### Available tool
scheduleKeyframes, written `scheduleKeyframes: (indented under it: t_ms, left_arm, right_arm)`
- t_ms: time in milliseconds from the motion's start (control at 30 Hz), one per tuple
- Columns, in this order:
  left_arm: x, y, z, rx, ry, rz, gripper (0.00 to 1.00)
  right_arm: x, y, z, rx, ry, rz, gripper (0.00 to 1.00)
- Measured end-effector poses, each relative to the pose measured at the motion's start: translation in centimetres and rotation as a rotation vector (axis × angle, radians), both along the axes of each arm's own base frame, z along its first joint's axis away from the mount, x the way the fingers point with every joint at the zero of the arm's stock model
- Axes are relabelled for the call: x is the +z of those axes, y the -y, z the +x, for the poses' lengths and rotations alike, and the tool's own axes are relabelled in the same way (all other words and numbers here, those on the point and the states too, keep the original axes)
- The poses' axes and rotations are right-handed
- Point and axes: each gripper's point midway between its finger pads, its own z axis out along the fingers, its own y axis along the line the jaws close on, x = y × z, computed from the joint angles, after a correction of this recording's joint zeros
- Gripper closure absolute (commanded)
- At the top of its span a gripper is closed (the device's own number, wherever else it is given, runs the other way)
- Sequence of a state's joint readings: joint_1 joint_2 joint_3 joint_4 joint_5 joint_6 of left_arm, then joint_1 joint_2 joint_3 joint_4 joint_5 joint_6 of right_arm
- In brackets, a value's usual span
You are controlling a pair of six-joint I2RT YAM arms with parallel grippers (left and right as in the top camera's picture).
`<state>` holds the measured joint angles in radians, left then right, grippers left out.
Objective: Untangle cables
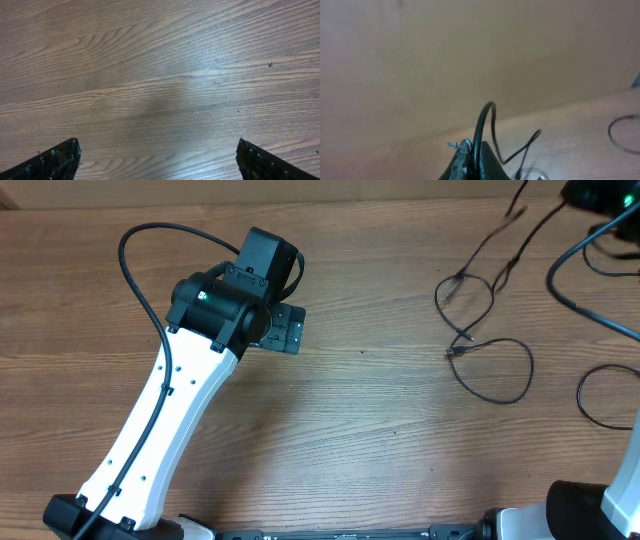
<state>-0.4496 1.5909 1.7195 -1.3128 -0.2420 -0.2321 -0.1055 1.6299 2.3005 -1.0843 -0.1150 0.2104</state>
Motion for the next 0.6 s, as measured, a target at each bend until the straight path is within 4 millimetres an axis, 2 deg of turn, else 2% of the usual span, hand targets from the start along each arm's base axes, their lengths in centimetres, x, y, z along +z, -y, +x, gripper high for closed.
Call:
scheduleKeyframes:
  t_ms: [133, 233, 300, 333, 433, 500, 600]
  left_arm:
    - [0.0, 0.0, 0.0, 0.0, 0.0, 0.0, 0.01]
    - [0.0, 0.0, 0.0, 0.0, 0.0, 0.0, 0.0]
    - [0.0, 0.0, 0.0, 0.0, 0.0, 0.0, 0.0]
    - [0.0, 0.0, 0.0, 0.0, 0.0, 0.0, 0.01]
    - [0.0, 0.0, 0.0, 0.0, 0.0, 0.0, 0.01]
    - [0.0, 0.0, 0.0, 0.0, 0.0, 0.0, 0.0]
    - [0.0, 0.0, 0.0, 0.0, 0.0, 0.0, 0.0]
  right_arm:
    - [2.2, 2.8, 0.5, -0.083, 0.095, 0.011, 0.96]
    - [2.1, 4.9, 0.8, -0.134, 0.098, 0.014, 0.96]
    - [1.3, 6.2, 1.5, -0.162, 0.08, 0.017, 0.96]
    - [0.1, 7.3, 2.3, -0.183, 0.053, 0.021, 0.96]
    - [-2.2, 8.6, 4.0, -0.203, 0.002, 0.029, 0.96]
    - [-3.6, 9.0, 5.1, -0.204, -0.026, 0.035, 0.96]
    - [-4.6, 9.2, 6.3, -0.203, -0.037, 0.039, 0.96]
